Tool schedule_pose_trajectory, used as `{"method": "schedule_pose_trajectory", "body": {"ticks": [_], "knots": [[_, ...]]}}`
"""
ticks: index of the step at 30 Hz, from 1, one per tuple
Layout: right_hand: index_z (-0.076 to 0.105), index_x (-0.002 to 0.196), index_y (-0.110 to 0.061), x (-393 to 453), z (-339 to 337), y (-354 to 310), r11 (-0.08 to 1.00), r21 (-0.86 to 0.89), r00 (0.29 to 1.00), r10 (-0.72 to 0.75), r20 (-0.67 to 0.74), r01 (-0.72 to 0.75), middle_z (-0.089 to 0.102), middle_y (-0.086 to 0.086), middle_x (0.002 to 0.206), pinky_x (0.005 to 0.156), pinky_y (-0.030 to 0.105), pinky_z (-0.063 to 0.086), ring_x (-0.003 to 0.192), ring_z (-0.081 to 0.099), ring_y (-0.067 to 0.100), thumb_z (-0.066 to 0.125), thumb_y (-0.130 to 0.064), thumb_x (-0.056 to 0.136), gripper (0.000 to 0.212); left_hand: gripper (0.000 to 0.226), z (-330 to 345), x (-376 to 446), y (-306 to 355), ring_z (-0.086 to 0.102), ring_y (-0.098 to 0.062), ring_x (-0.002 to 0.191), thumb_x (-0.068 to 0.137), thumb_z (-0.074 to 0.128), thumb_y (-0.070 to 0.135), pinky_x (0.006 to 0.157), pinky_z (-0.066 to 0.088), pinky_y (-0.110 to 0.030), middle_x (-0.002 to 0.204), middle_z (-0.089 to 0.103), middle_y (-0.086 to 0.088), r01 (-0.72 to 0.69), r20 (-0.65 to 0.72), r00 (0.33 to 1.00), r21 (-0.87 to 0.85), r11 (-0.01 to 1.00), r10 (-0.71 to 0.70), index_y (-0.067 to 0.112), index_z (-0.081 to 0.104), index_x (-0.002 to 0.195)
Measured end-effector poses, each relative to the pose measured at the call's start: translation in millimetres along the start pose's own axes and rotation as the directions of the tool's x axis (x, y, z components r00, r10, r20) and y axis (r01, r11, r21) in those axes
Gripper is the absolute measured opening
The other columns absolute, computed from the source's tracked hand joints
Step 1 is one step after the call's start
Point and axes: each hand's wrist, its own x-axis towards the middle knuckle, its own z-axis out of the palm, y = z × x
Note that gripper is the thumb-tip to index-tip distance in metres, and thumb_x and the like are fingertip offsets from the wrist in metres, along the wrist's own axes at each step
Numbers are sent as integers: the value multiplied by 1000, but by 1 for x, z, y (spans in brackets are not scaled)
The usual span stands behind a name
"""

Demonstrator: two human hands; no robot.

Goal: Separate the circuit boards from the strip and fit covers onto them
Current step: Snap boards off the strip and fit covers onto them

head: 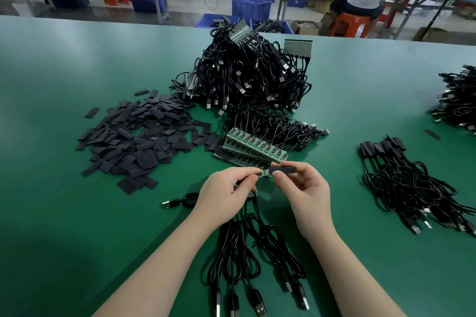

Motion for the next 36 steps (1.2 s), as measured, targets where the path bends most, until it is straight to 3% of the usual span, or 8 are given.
{"method": "schedule_pose_trajectory", "body": {"ticks": [5, 12, 19, 23, 27, 32, 36], "knots": [[73, 89, -33, 1, -4, 3, 999, -23, 998, 47, 45, -46, 77, 1, 95, 84, 30, 58, 90, 73, 17, 71, -7, 88, 27, 22, -2, 0, 1, 63, 2, 88, 96, 55, 32, 80, 54, -35, 91, 66, 31, -11, 10, 1000, -12, 1000, 11, 43, 67, 111], [75, 88, -32, 2, -5, 1, 992, 51, 990, 107, 90, -111, 77, 5, 93, 75, 22, 57, 89, 73, 17, 69, -6, 89, 26, 23, -1, 0, 1, 64, -1, 84, 98, 55, 31, 75, 55, -37, 92, 64, 33, -1, 16, 1000, 18, 1000, 1, 41, 68, 114], [75, 90, -26, 1, -3, 3, 993, 33, 983, 104, 151, -111, 77, 5, 97, 77, 24, 57, 87, 72, 14, 73, -5, 85, 22, 26, 0, -2, -1, 66, -1, 89, 96, 58, 29, 81, 55, -37, 92, 71, 19, -23, 20, 1000, -24, 999, 23, 45, 66, 114], [75, 90, -28, 1, -1, 5, 992, 59, 986, 106, 132, -114, 77, 4, 94, 78, 25, 58, 84, 71, 13, 75, -9, 84, 20, 22, 3, -3, 2, 65, 0, 88, 93, 63, 38, 77, 50, -24, 97, 73, 16, -44, -97, 994, 38, 998, 48, 38, 66, 115], [75, 89, -28, 0, 1, 6, 983, 108, 987, 141, 73, -148, 76, 9, 95, 77, 26, 58, 85, 71, 17, 78, -26, 76, 14, 12, 5, -3, 4, 65, -5, 84, 87, 70, 36, 80, 52, -33, 87, 72, 18, -90, -195, 975, 86, 992, 106, 28, 74, 96], [76, 88, -29, -1, 1, 3, 958, 205, 980, 189, 65, -199, 77, 11, 93, 75, 24, 56, 88, 72, 17, 79, -29, 74, 15, 21, 3, -5, 8, 61, 5, 92, 82, 77, 28, 89, 44, -16, 92, 72, 18, -170, -154, 971, 97, 981, 184, 28, 76, 104], [77, 88, -29, -3, 4, 1, 956, 205, 977, 201, 71, -212, 74, 10, 86, 73, 23, 56, 84, 71, 16, 77, -28, 72, 16, 22, 6, -5, 8, 65, 2, 94, 85, 74, 29, 88, 52, -29, 94, 69, 27, -115, -194, 973, 54, 992, 124, 31, 73, 107]]}}
